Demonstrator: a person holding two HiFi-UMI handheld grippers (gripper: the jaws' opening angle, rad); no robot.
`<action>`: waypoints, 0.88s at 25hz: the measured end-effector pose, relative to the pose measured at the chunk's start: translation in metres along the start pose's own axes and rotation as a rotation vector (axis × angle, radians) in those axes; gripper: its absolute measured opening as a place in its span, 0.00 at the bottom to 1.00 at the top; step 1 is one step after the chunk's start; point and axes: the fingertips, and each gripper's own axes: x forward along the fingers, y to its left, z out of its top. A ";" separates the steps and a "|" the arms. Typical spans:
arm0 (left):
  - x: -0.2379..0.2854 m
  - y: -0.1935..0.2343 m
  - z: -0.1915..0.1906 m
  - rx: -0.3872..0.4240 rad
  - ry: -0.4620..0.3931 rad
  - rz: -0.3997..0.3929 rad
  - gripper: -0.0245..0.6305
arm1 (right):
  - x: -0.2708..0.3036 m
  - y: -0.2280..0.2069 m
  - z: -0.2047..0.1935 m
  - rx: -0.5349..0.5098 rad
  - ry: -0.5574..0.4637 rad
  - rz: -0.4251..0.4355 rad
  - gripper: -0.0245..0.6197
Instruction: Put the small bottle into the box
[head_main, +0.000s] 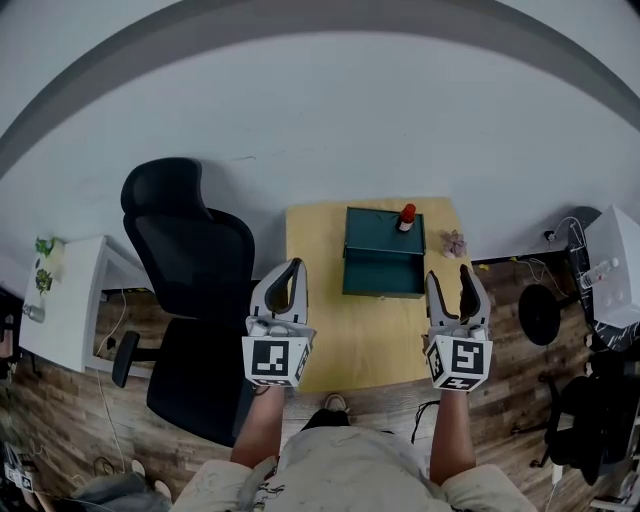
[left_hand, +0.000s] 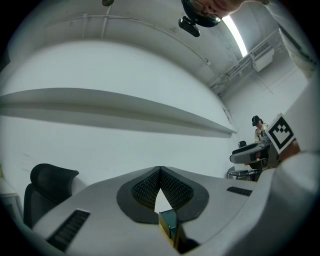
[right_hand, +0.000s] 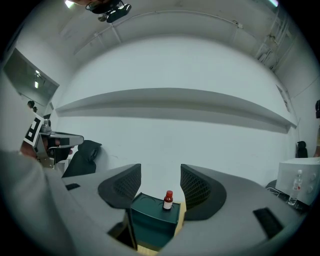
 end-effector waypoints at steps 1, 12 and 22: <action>0.004 0.003 -0.001 0.000 -0.002 0.000 0.05 | 0.005 0.001 0.001 0.000 -0.003 0.001 0.43; 0.071 -0.009 -0.010 0.001 0.004 -0.018 0.05 | 0.057 -0.029 -0.010 0.013 0.006 0.015 0.43; 0.148 -0.032 -0.006 0.033 -0.006 0.009 0.05 | 0.121 -0.080 -0.010 0.019 -0.016 0.075 0.43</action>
